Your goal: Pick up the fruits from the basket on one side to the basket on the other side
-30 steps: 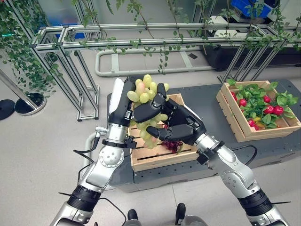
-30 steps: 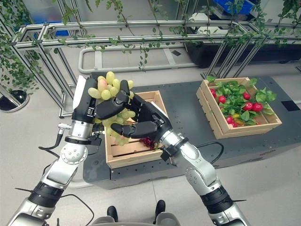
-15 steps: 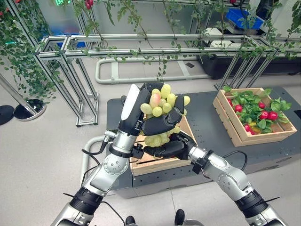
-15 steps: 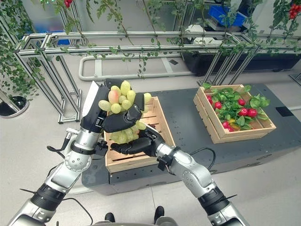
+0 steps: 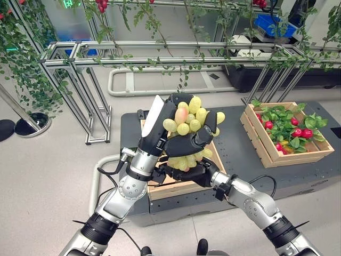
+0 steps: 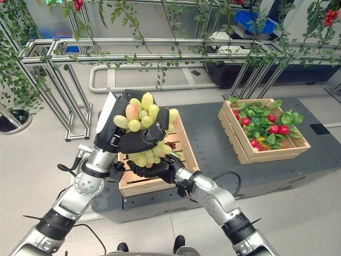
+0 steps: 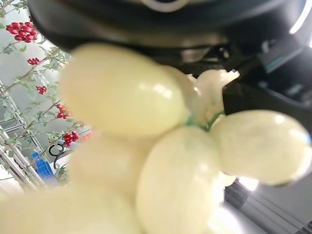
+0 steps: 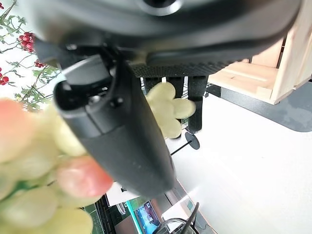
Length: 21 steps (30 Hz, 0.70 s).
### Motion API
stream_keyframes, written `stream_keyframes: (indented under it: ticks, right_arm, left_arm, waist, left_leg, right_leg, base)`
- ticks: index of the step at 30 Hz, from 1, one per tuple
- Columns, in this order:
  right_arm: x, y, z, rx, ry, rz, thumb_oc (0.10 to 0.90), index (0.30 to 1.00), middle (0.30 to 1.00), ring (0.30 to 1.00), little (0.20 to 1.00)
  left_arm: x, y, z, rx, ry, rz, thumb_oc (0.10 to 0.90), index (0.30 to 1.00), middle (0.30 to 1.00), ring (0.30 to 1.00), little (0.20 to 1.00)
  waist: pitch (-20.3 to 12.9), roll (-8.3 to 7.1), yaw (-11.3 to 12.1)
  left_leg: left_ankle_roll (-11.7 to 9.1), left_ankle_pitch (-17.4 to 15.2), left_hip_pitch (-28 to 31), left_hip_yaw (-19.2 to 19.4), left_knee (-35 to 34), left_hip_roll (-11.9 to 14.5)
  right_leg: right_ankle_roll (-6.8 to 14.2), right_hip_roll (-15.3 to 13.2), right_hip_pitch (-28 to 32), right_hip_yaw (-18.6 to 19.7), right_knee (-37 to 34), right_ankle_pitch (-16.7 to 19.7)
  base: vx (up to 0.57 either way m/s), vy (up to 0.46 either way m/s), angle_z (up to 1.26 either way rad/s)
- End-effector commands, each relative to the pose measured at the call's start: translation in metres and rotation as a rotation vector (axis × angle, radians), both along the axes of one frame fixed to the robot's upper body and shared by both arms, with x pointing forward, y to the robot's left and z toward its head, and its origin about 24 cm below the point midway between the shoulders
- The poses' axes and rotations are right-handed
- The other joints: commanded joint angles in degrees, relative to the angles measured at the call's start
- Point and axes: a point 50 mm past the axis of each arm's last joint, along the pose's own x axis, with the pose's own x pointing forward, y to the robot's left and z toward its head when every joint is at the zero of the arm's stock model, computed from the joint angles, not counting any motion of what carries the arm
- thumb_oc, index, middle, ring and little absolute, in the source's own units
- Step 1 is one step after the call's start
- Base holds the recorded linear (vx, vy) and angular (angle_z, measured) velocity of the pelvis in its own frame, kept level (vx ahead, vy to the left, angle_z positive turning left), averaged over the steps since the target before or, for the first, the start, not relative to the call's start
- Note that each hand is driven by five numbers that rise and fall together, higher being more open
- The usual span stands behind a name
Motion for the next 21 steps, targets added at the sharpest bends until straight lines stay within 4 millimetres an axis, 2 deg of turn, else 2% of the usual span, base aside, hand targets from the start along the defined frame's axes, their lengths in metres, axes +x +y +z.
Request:
stream_keyframes:
  ticks: [1, 2, 3, 4, 5, 14, 21]
  right_arm:
    - [0.009, 0.004, 0.044, 0.218, -0.178, -0.017, 0.400, 0.300, 0.300, 0.300, 0.300]
    - [0.009, 0.004, 0.044, 0.220, -0.178, -0.019, 0.400, 0.300, 0.300, 0.300, 0.300]
    - [0.009, 0.002, 0.045, 0.224, -0.183, -0.023, 0.687, 0.731, 0.731, 0.731, 0.731]
    - [0.009, 0.002, 0.045, 0.225, -0.185, -0.021, 0.687, 0.731, 0.731, 0.731, 0.731]
    - [0.009, 0.001, 0.047, 0.228, -0.190, -0.020, 0.800, 0.900, 0.900, 0.900, 0.900]
    - [0.006, -0.010, 0.045, 0.193, -0.200, -0.031, 0.800, 0.900, 0.900, 0.900, 0.900]
    - [0.001, -0.034, 0.035, 0.074, -0.185, -0.027, 0.800, 0.900, 0.900, 0.900, 0.900]
  left_arm:
    - [-0.012, -0.009, 0.042, -0.180, -0.190, -0.133, 0.400, 0.300, 0.300, 0.300, 0.300]
    - [-0.012, -0.009, 0.042, -0.179, -0.189, -0.132, 0.400, 0.300, 0.300, 0.300, 0.300]
    - [-0.011, -0.007, 0.042, -0.175, -0.187, -0.128, 0.400, 0.300, 0.300, 0.300, 0.300]
    - [-0.011, -0.007, 0.042, -0.175, -0.186, -0.128, 0.400, 0.300, 0.300, 0.300, 0.300]
    - [-0.012, -0.007, 0.042, -0.174, -0.184, -0.127, 0.400, 0.300, 0.300, 0.300, 0.300]
    - [-0.012, -0.001, 0.043, -0.180, -0.202, -0.095, 0.400, 0.300, 0.300, 0.300, 0.300]
    - [-0.011, 0.008, 0.046, -0.190, -0.243, -0.019, 0.400, 0.300, 0.300, 0.300, 0.300]
  waist:
    - [-4.86, 1.63, 0.17]
    - [-4.85, 1.64, 0.19]
    - [-4.82, 1.67, 0.21]
    - [-4.79, 1.68, 0.20]
    - [-4.71, 1.66, 0.19]
    - [-4.51, 1.68, -0.08]
    - [-4.26, 1.25, -0.67]
  left_leg:
    - [-0.66, -5.82, 1.15, -3.08, 0.07, -0.94]
    - [-0.64, -5.81, 1.14, -3.12, 0.07, -0.94]
    - [-0.64, -5.76, 1.08, -3.17, 0.07, -0.93]
    - [-0.64, -5.74, 1.07, -3.16, 0.07, -0.94]
    - [-0.65, -5.67, 1.05, -3.19, 0.07, -0.93]
    - [-0.68, -5.58, 0.88, -3.37, 0.07, -0.94]
    - [-0.71, -5.47, 0.84, -3.21, 0.07, -0.86]
  right_leg:
    - [3.12, -2.61, 1.98, -0.83, 0.09, -2.48]
    - [3.12, -2.62, 1.99, -0.85, 0.09, -2.48]
    - [3.13, -2.62, 1.98, -0.90, 0.09, -2.45]
    - [3.13, -2.62, 1.98, -0.91, 0.09, -2.44]
    - [3.13, -2.61, 1.96, -0.89, 0.09, -2.39]
    - [3.14, -2.58, 1.79, -0.80, 0.09, -2.27]
    - [3.13, -2.46, 1.72, -0.60, 0.09, -2.18]
  base:
    - [0.00, 0.000, 0.00]
    - [0.00, 0.000, 0.00]
    - [0.00, 0.000, 0.00]
    - [0.00, 0.000, 0.00]
    - [0.00, 0.000, 0.00]
    - [0.00, 0.000, 0.00]
    - [0.00, 0.000, 0.00]
